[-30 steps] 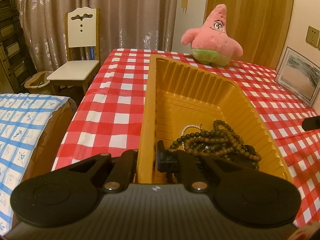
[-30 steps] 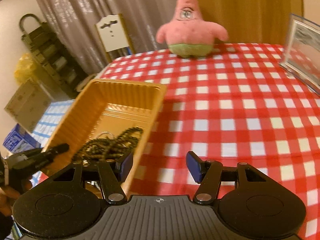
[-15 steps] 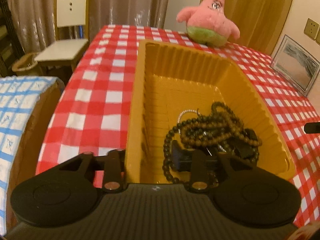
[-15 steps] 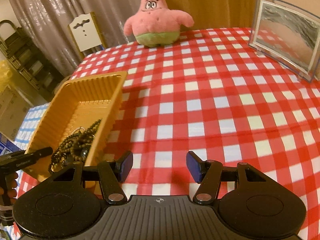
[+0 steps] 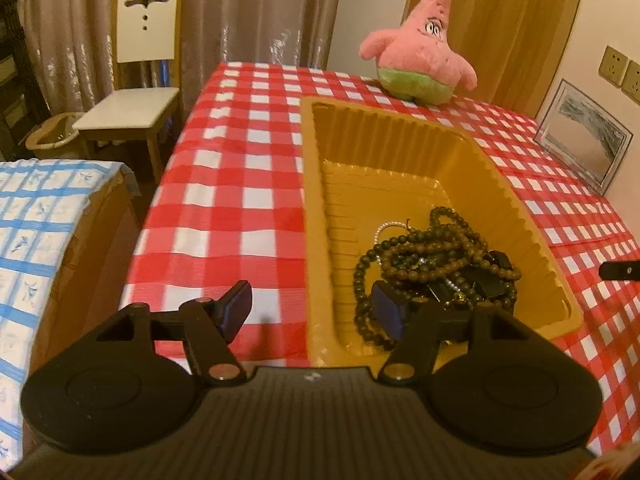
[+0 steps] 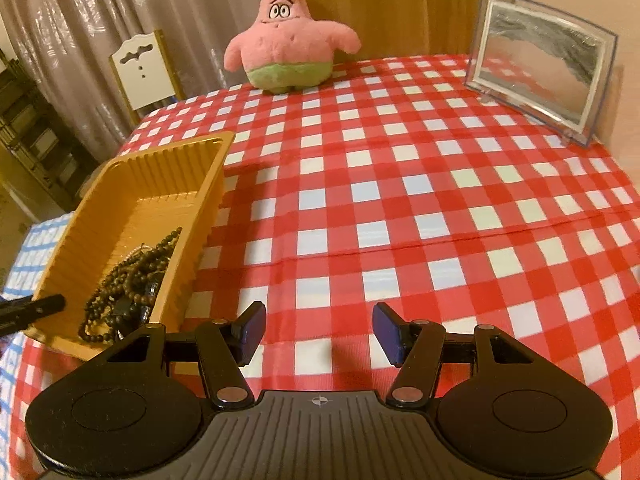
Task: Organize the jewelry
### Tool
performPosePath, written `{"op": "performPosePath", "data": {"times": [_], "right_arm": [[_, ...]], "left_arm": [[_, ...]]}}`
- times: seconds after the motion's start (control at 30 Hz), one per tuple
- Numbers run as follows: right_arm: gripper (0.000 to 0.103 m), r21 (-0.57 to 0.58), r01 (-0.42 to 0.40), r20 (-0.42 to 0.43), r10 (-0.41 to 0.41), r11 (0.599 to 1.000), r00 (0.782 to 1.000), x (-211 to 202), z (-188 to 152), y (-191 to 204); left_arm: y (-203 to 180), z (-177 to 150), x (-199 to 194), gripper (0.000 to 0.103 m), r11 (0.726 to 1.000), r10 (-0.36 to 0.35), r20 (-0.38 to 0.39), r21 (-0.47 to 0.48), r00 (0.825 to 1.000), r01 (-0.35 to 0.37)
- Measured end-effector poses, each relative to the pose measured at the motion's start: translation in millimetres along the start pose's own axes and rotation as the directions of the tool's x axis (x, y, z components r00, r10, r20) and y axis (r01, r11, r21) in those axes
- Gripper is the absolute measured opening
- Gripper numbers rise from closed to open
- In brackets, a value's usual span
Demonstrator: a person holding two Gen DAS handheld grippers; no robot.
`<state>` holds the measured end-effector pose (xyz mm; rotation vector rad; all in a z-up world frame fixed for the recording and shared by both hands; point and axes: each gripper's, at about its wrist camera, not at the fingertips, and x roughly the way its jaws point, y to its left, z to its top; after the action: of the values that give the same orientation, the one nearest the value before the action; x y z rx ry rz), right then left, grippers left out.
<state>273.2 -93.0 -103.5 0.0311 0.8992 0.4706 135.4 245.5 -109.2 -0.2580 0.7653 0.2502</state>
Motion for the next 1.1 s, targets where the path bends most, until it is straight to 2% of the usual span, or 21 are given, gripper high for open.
{"op": "performPosePath", "data": {"times": [0.2,0.3,0.37,0.5,0.63,0.87,1.1], "right_arm": [[0.059,-0.098,0.087,0.023,-0.085,0.991,0.996,-18,-18,20],[0.059,-0.185,0.156,0.051,-0.149,0.97,0.988,-31,-29,35],[0.059,-0.23,0.168,0.083,-0.153,0.959,0.985,-43,-37,42],[0.059,-0.153,0.057,0.057,-0.049,0.987,0.997,-67,-49,39],[0.059,-0.077,-0.046,0.044,0.05,0.996,0.998,-95,-62,30],[0.059,-0.091,-0.051,0.034,0.054,0.995,0.998,-148,-106,27],[0.059,-0.036,-0.091,0.007,0.091,0.995,0.996,-192,-152,15]], "left_arm": [[-13,4,-46,0.064,0.996,0.065,0.055,0.052,0.996,-0.068],[-30,4,-68,0.065,0.995,0.071,0.071,0.071,0.995,-0.076],[-44,1,-81,0.065,0.995,0.072,0.074,0.062,0.995,-0.077],[-75,-10,-103,0.066,0.997,0.054,0.061,0.054,0.997,-0.057],[-110,-30,-125,0.066,0.996,0.047,0.029,0.078,0.998,-0.05],[-157,-75,-165,0.066,0.995,0.039,-0.001,0.091,0.999,-0.039],[-189,-123,-208,0.066,0.992,0.041,-0.023,0.117,0.999,-0.038]]}}
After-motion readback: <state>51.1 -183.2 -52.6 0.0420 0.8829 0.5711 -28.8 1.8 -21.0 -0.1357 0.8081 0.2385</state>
